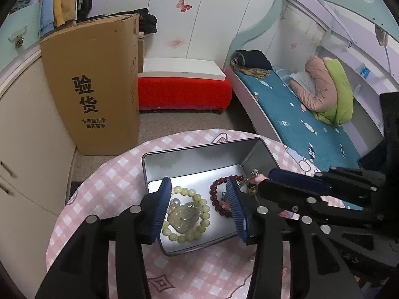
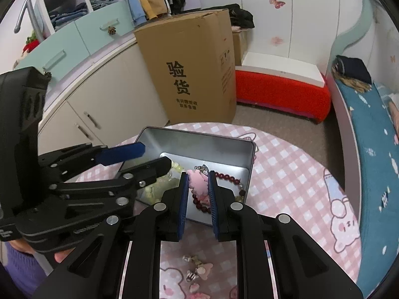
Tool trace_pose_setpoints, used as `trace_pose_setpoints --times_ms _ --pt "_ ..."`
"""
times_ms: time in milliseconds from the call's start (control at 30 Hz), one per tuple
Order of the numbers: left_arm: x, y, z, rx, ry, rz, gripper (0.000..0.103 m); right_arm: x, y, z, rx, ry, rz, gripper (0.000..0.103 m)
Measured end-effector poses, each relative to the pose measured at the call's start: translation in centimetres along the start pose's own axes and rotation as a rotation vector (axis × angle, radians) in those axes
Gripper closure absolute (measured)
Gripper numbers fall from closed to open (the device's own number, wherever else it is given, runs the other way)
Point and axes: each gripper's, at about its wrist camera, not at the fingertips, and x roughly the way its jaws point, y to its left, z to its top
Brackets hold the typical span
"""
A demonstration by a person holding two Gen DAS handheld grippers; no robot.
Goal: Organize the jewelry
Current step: 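Move both grippers back from the box to the remaining charms, then close the right gripper on the pink bunny keychain while the left grasps a pink charm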
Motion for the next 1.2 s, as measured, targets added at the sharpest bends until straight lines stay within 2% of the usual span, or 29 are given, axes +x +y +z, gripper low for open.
trace_pose_setpoints --times_ms 133,267,367,400,433,467,500,667,900,1133,1200 --pt "-0.6 -0.2 -0.2 0.003 -0.013 0.024 0.055 0.1 -0.4 -0.3 0.034 0.003 0.025 0.085" --pt "-1.6 -0.4 -0.5 -0.008 -0.026 0.012 0.052 -1.3 -0.4 -0.6 0.037 -0.02 0.021 0.084" --pt "-3.1 -0.9 -1.0 -0.002 -0.057 0.017 0.044 -3.1 -0.4 -1.2 0.035 -0.05 0.013 0.084" --pt "-3.6 -1.1 -1.2 0.001 -0.071 0.019 0.041 -3.9 -0.4 -1.5 0.031 -0.062 0.006 0.08" --pt "-4.3 -1.2 -1.5 0.007 -0.085 0.018 0.039 -4.5 -0.6 -1.9 0.031 -0.072 -0.002 0.065" --pt "-4.9 -1.4 -2.0 0.009 -0.096 0.019 0.038 -5.2 -0.7 -2.5 0.032 -0.087 -0.017 0.058" --pt "-5.3 -1.5 -2.3 0.007 -0.105 0.022 0.037 -5.9 -0.7 -3.3 0.025 -0.097 -0.034 0.056" --pt "-6.5 -2.0 -4.6 -0.012 -0.117 0.001 0.037 -7.2 -1.2 -7.6 0.026 -0.089 -0.081 0.056" --pt "-5.7 -2.0 -8.4 -0.062 -0.066 0.0 0.037 -4.4 0.8 -13.2 -0.035 -0.021 -0.082 0.056" --pt "-4.8 -1.7 -10.9 -0.087 -0.021 -0.001 0.037 -1.6 1.8 -14.4 -0.063 0.016 -0.084 0.057" --pt "-4.6 -2.0 -11.3 -0.085 -0.013 -0.001 0.037 -1.4 1.9 -14.5 -0.083 0.011 -0.101 0.065"
